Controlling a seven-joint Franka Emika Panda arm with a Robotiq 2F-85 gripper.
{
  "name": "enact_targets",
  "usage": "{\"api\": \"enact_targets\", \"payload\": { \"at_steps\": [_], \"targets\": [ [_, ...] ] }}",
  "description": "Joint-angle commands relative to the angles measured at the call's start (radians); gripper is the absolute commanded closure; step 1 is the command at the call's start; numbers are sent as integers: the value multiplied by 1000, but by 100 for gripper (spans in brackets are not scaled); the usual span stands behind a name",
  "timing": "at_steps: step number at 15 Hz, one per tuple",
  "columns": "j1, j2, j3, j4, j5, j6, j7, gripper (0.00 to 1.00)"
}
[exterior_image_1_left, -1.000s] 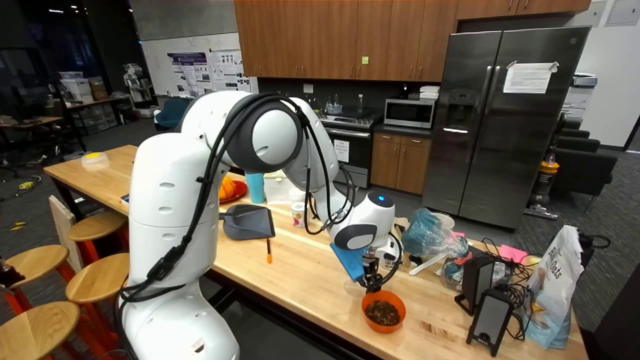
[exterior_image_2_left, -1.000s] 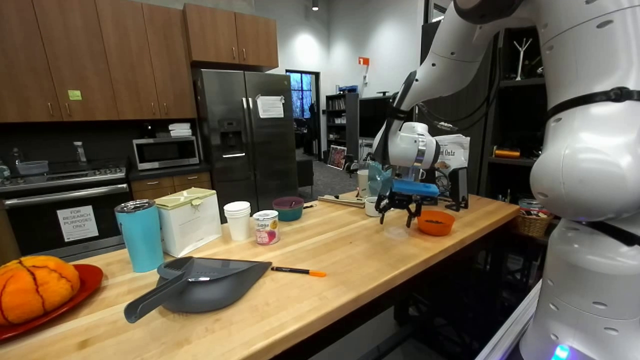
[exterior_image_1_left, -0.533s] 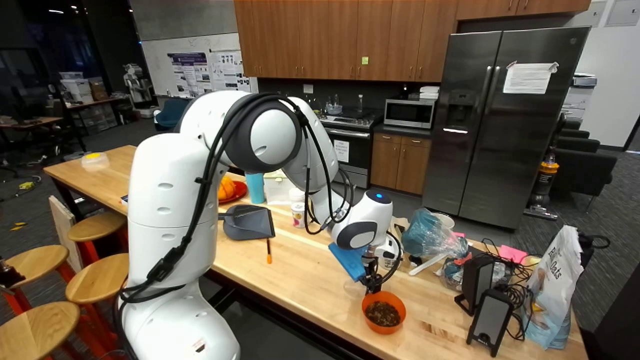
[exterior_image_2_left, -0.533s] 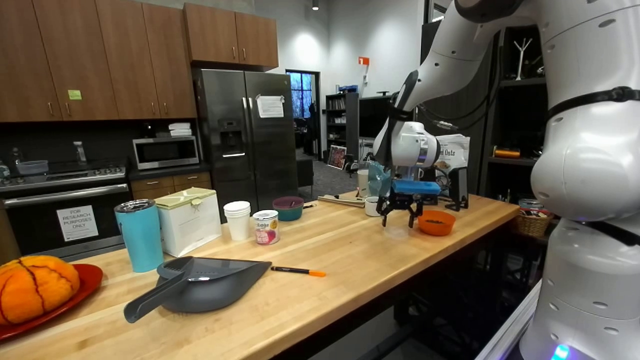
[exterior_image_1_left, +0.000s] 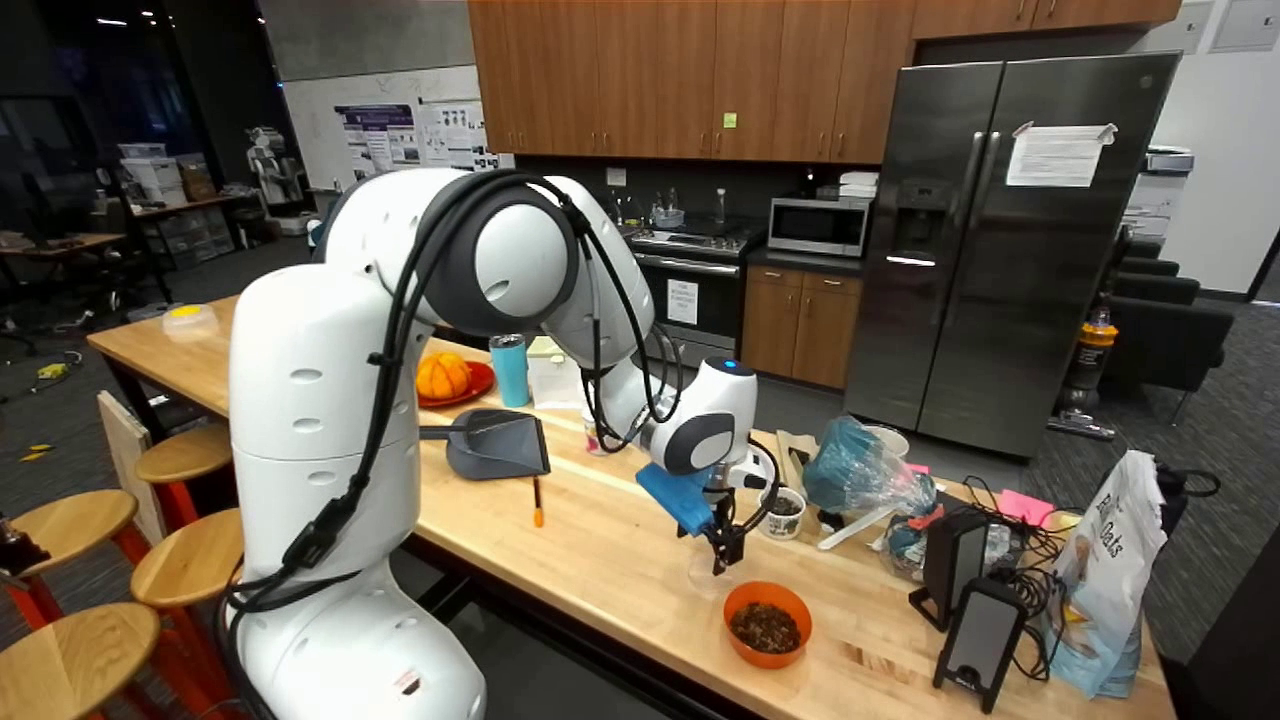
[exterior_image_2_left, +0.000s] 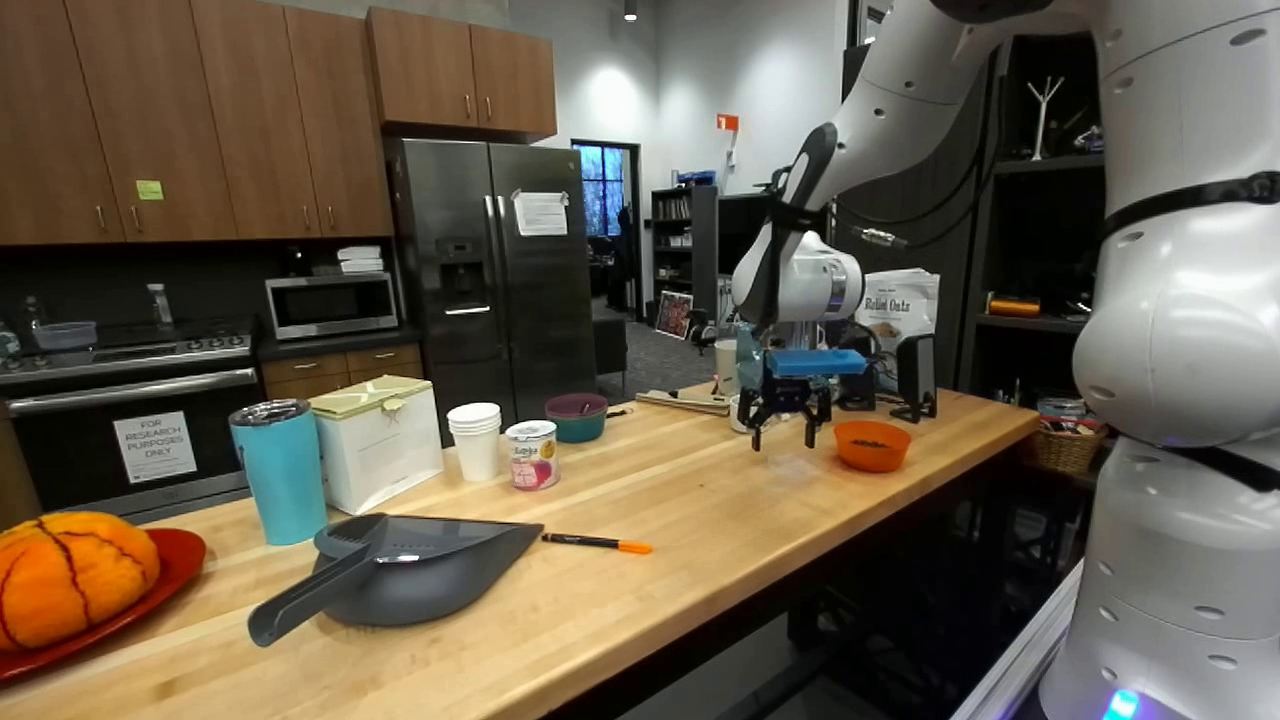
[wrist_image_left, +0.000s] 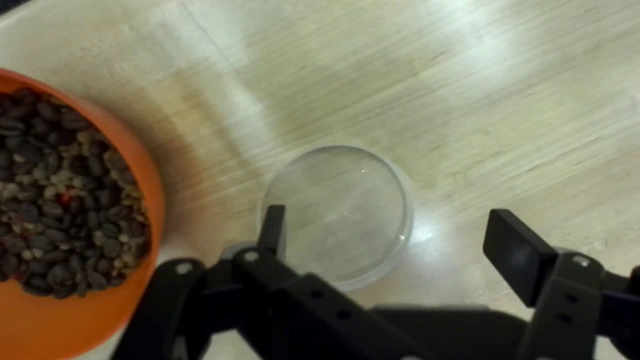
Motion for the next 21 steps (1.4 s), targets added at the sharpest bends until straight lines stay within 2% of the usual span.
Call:
{"api": "enact_targets", "payload": {
  "at_steps": [1, 5, 9, 10, 16, 21],
  "targets": [
    [54, -41, 14, -6, -39, 11, 69, 0],
    [80, -19, 43, 17, 4, 50, 74, 0],
    [79, -66, 16, -23, -24, 39, 171, 0],
    [81, -23, 36, 10, -10, 44, 120, 0],
    [77, -32, 20, -6, -21, 45, 148, 0],
    [71, -6, 1, -42, -39, 120, 156, 0]
  ]
}}
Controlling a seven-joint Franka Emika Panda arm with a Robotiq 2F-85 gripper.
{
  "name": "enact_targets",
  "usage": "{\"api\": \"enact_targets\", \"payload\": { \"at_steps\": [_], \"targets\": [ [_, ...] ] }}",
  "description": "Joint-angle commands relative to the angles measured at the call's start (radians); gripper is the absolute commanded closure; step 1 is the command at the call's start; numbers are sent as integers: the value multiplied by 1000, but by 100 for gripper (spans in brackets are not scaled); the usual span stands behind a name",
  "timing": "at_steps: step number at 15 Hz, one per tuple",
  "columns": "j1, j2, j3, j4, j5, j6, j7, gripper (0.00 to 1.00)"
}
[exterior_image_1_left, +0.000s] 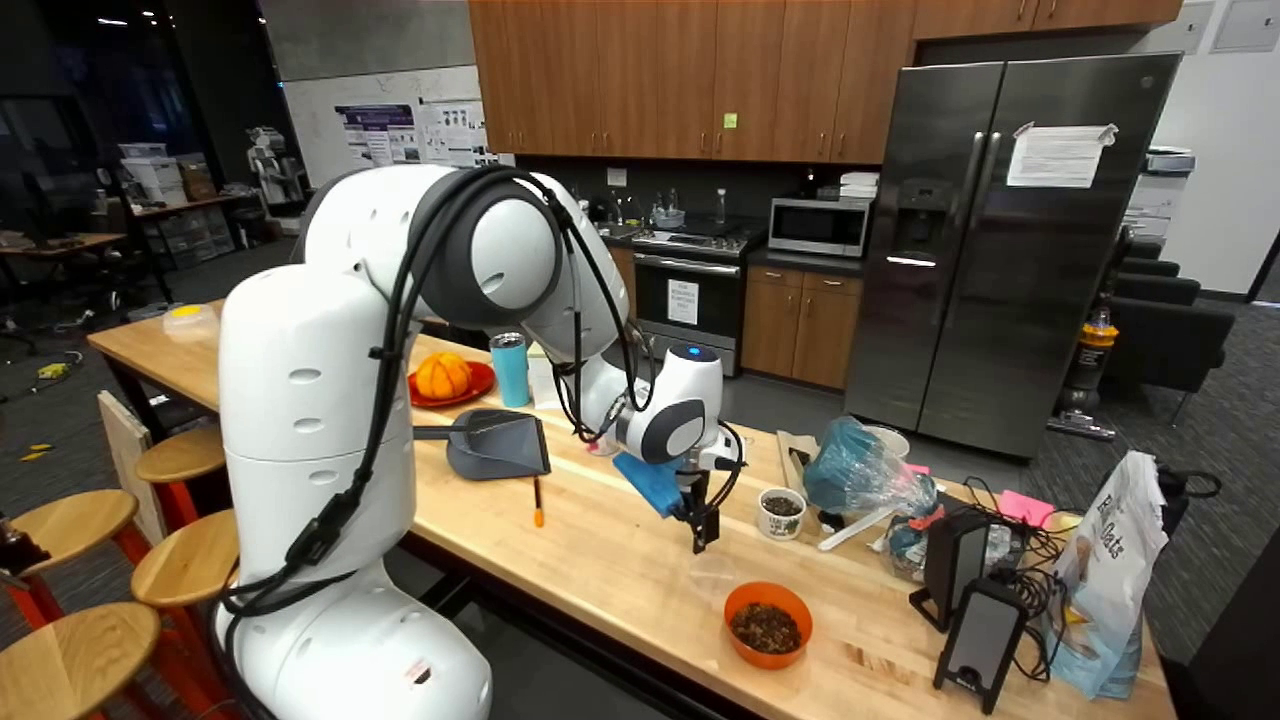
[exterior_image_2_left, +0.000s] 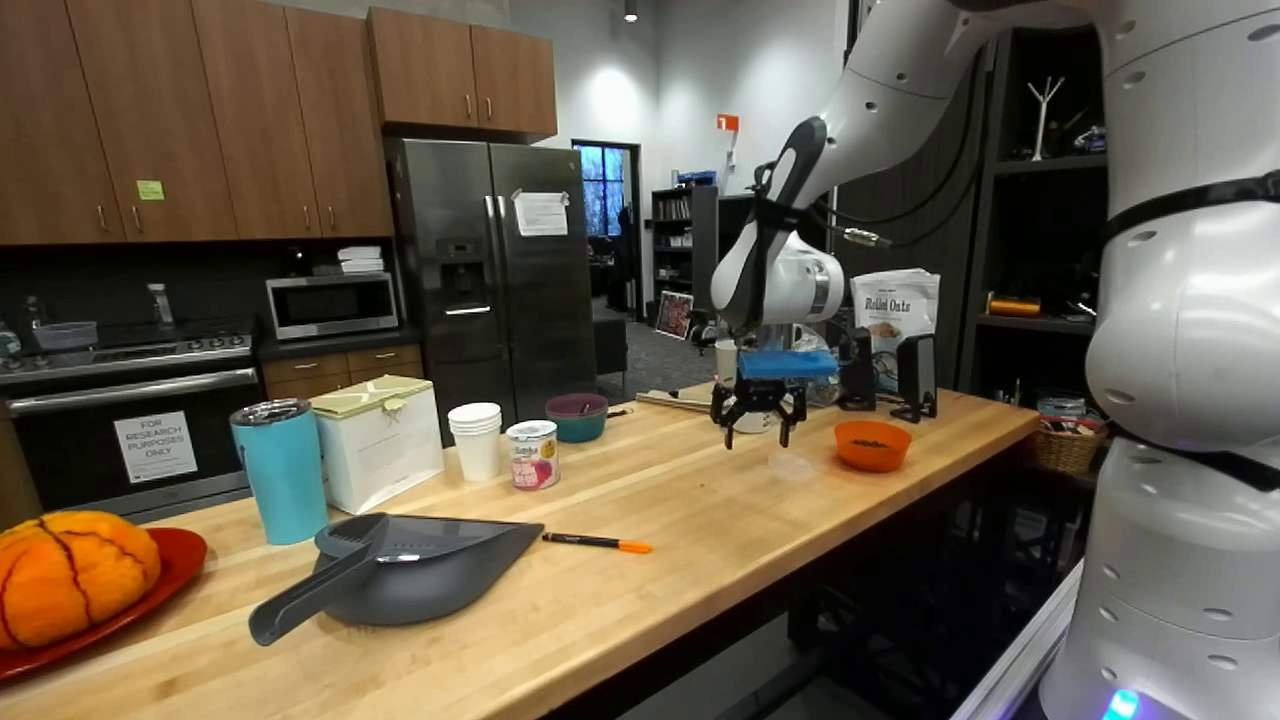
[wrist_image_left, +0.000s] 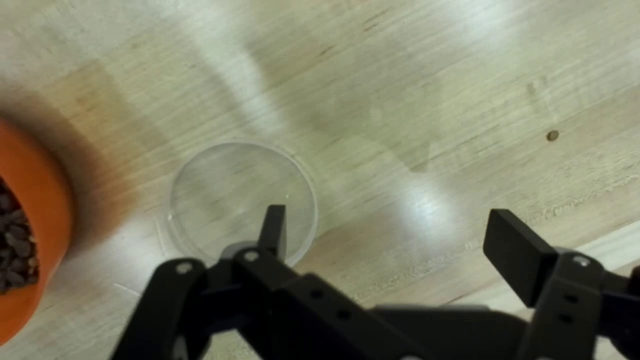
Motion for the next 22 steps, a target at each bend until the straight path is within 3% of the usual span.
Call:
{"api": "enact_targets", "payload": {
  "at_steps": [1, 5, 6, 9, 17, 22],
  "targets": [
    [-4, 13, -21, -32, -29, 57, 18, 0],
    [-4, 26, -36, -47, -34, 95, 12, 0],
    [-5, 30, -37, -47, -33, 104, 5, 25],
    [-13, 41, -33, -47, -14, 113, -16, 39],
    [-40, 56, -29, -42, 9, 108, -46, 99],
    [-32, 41, -34, -44, -16, 85, -37, 100]
  ]
}}
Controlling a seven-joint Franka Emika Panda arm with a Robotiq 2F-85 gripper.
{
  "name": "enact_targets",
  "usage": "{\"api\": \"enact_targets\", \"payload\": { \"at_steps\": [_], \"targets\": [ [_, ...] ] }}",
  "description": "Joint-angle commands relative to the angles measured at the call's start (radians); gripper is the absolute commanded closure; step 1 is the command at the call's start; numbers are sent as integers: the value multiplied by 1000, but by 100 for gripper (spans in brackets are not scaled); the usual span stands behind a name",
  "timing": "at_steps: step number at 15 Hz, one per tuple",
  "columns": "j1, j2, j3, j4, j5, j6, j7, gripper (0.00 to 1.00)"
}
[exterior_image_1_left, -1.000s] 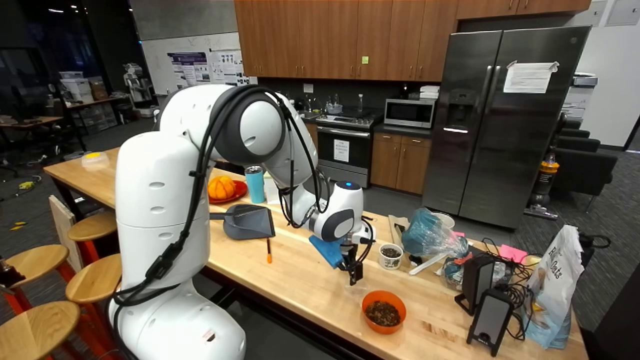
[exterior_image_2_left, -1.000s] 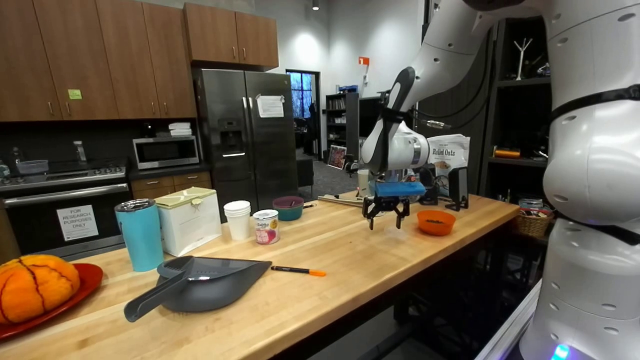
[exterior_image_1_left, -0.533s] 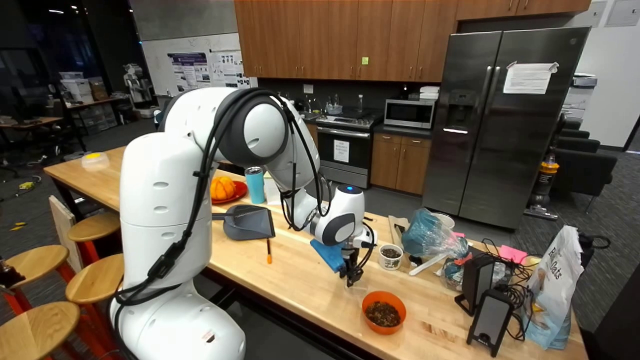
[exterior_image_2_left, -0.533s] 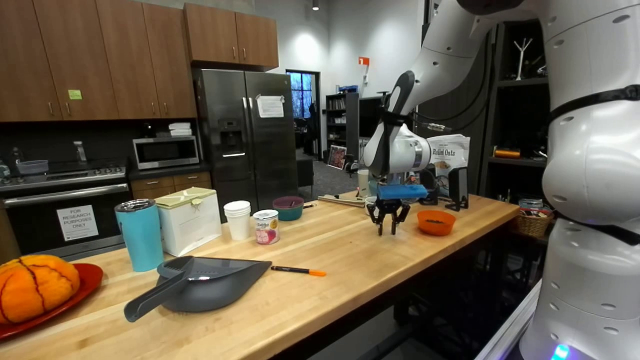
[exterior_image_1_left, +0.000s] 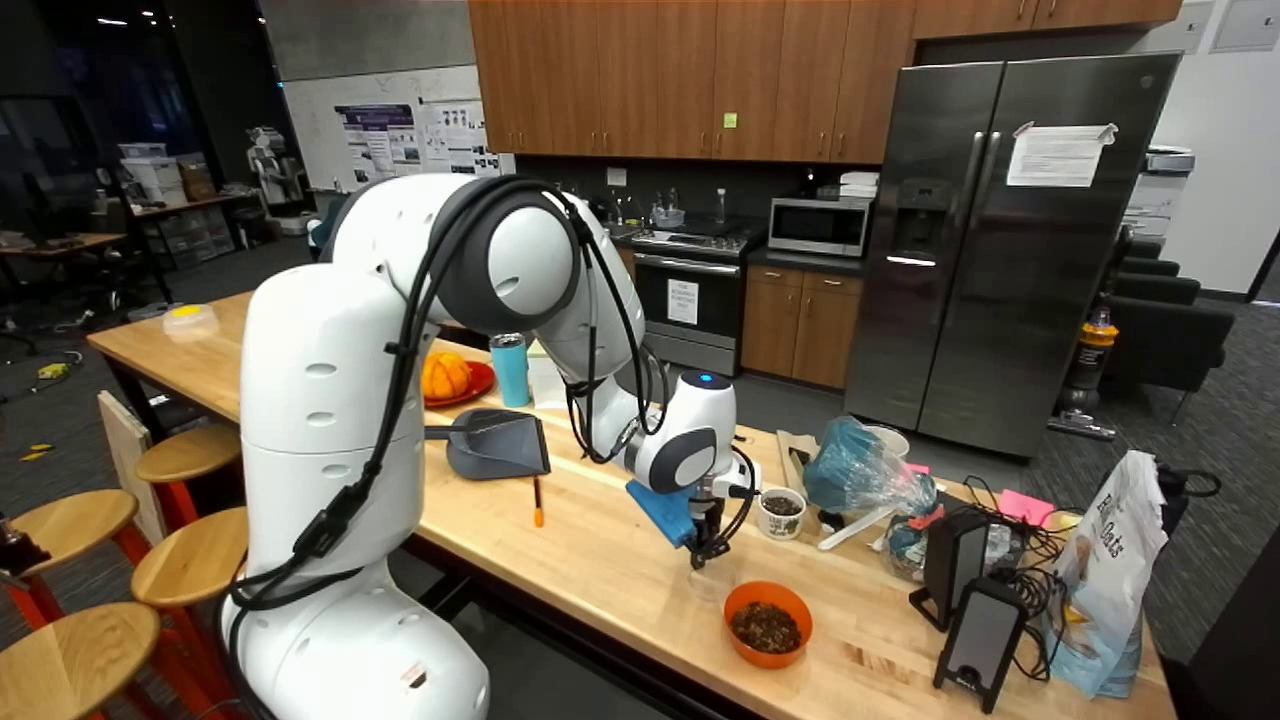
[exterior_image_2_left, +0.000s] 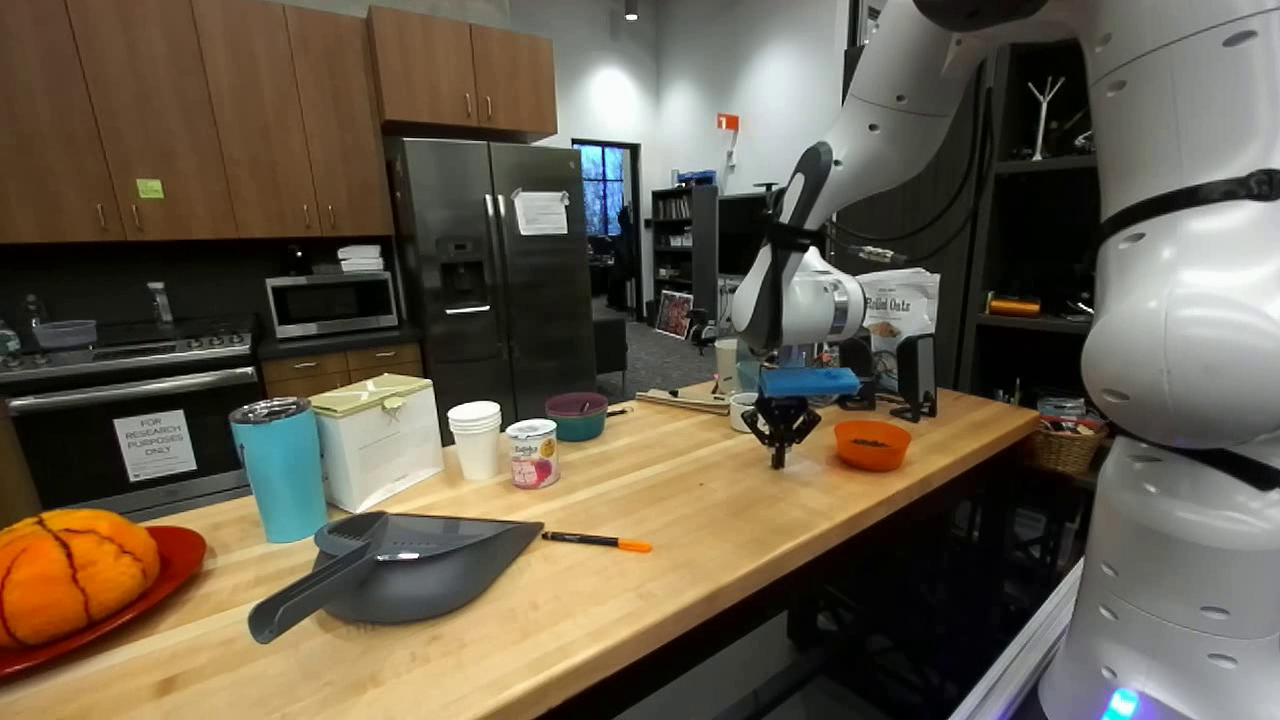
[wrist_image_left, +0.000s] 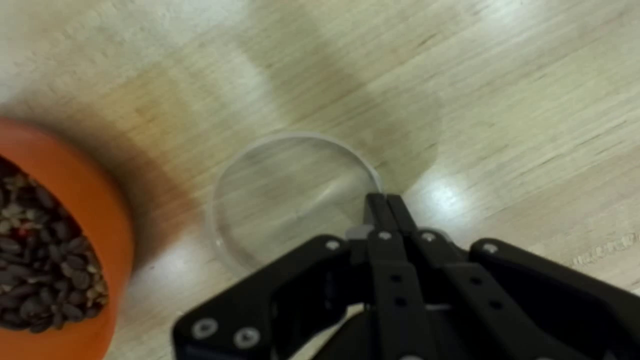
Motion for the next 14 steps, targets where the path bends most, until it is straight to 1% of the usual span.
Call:
{"api": "enact_targets", "payload": {
  "at_steps": [1, 4, 7, 9, 11, 14],
  "targets": [
    [1, -15, -3, -10, -20, -16, -12, 100],
    [26, -33, -7, -11, -68, -37, -3, 100],
    [71, -60, -9, -9, -170, -74, 27, 100],
    [97, -95, 5, -6, -224, -110, 27, 100],
    [117, -134, 33, -5, -251, -132, 6, 100],
    [133, -200, 99, -3, -206, -129, -52, 100]
  ]
}}
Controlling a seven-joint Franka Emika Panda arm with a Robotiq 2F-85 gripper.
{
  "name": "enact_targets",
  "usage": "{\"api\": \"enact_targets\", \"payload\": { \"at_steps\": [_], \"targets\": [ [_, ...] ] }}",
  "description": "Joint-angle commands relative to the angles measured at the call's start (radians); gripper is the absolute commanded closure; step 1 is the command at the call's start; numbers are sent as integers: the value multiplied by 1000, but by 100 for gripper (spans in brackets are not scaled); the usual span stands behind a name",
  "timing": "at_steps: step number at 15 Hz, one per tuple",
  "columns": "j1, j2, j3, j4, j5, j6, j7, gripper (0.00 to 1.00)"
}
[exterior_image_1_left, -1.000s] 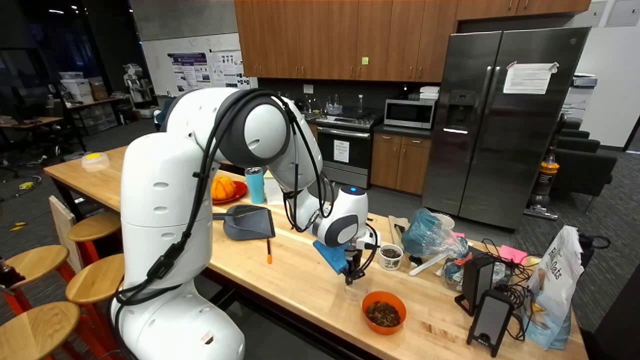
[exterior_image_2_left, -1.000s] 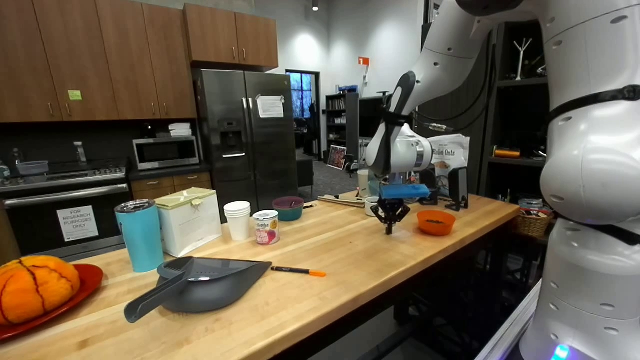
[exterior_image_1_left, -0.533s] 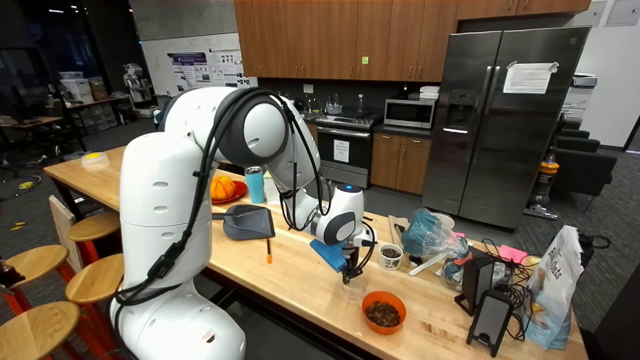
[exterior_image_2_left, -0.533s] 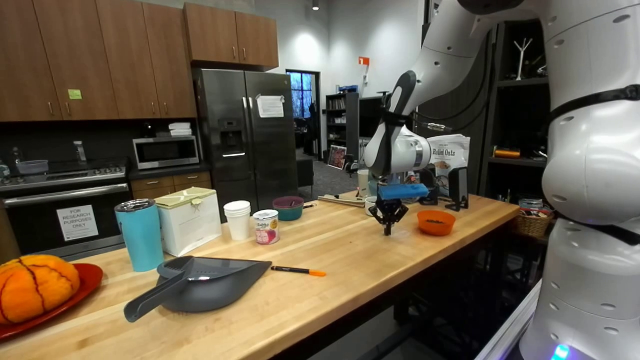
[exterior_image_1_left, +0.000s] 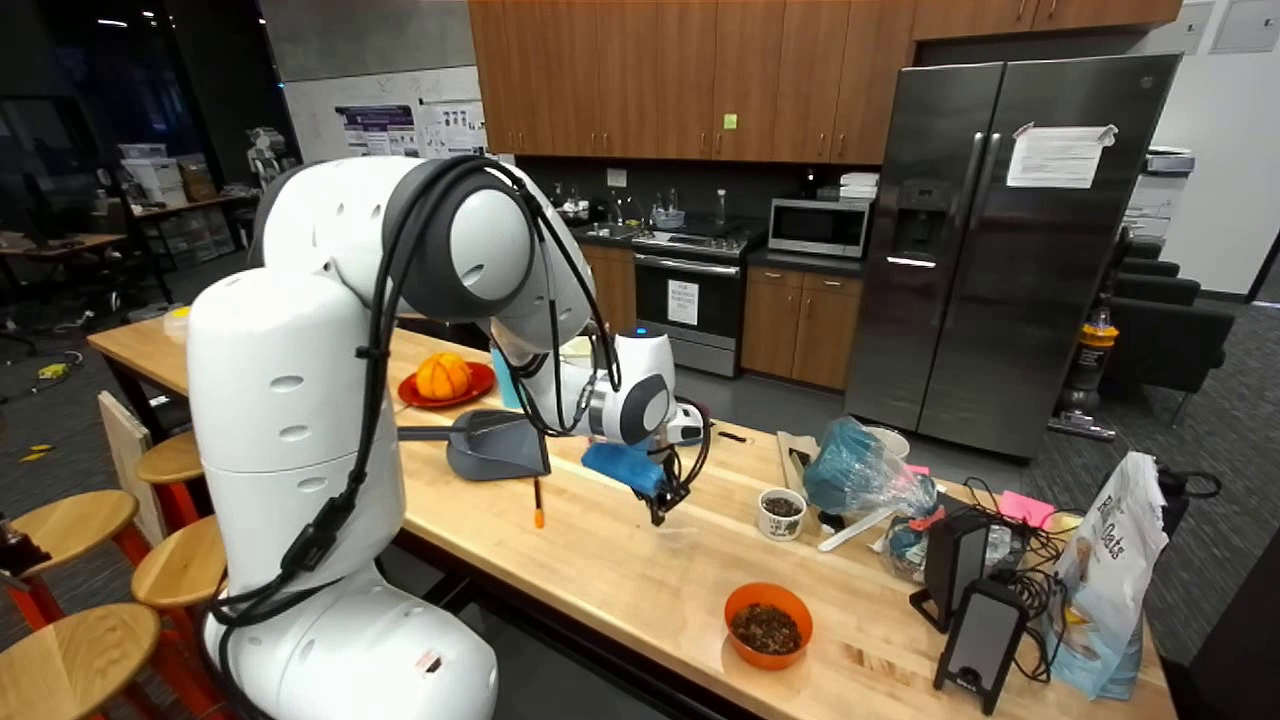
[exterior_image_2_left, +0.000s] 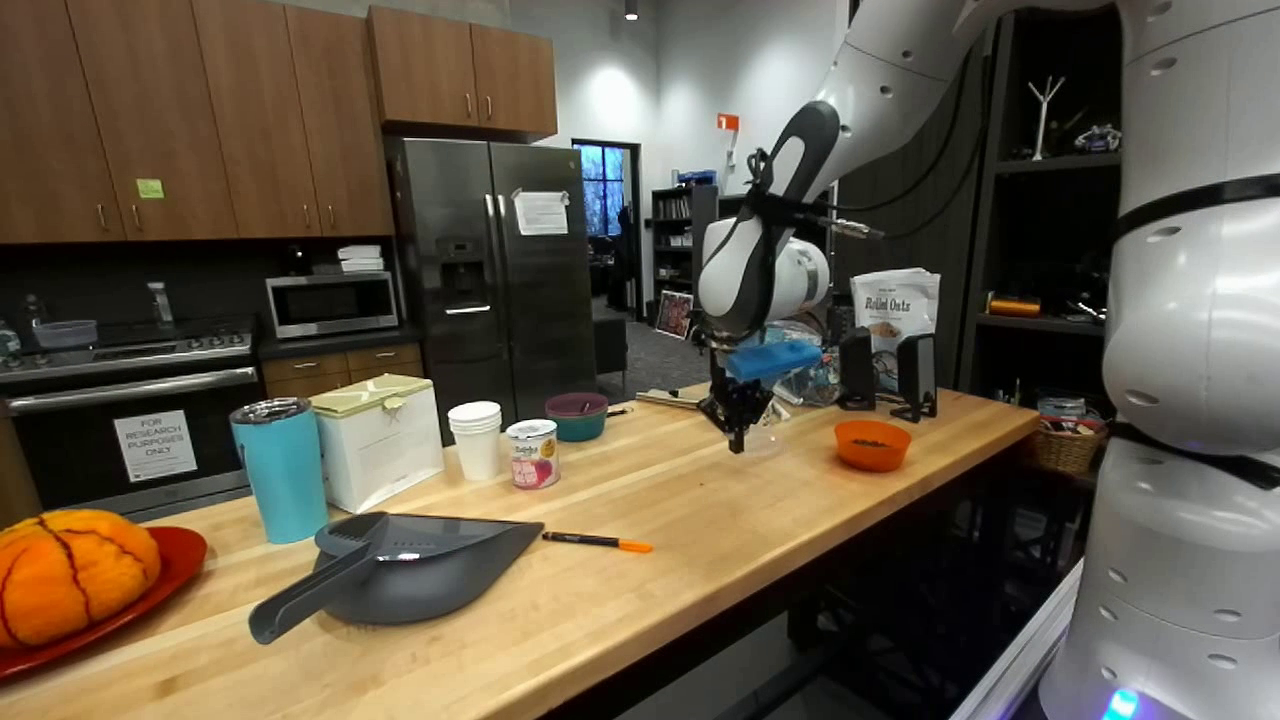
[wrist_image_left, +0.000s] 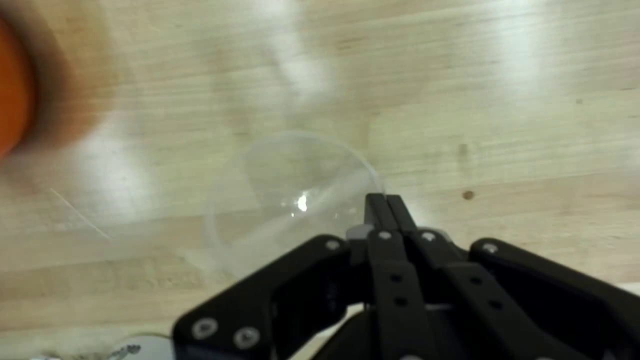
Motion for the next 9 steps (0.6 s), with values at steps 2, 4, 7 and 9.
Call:
{"api": "enact_targets", "payload": {
  "at_steps": [2, 4, 7, 9],
  "targets": [
    [20, -120, 83, -5, 53, -11, -108, 100],
    [30, -139, 110, 19, 83, -14, -150, 100],
    [29, -129, 124, 30, 89, -18, -144, 98],
    [30, -144, 129, 35, 98, -29, -166, 98]
  ]
}}
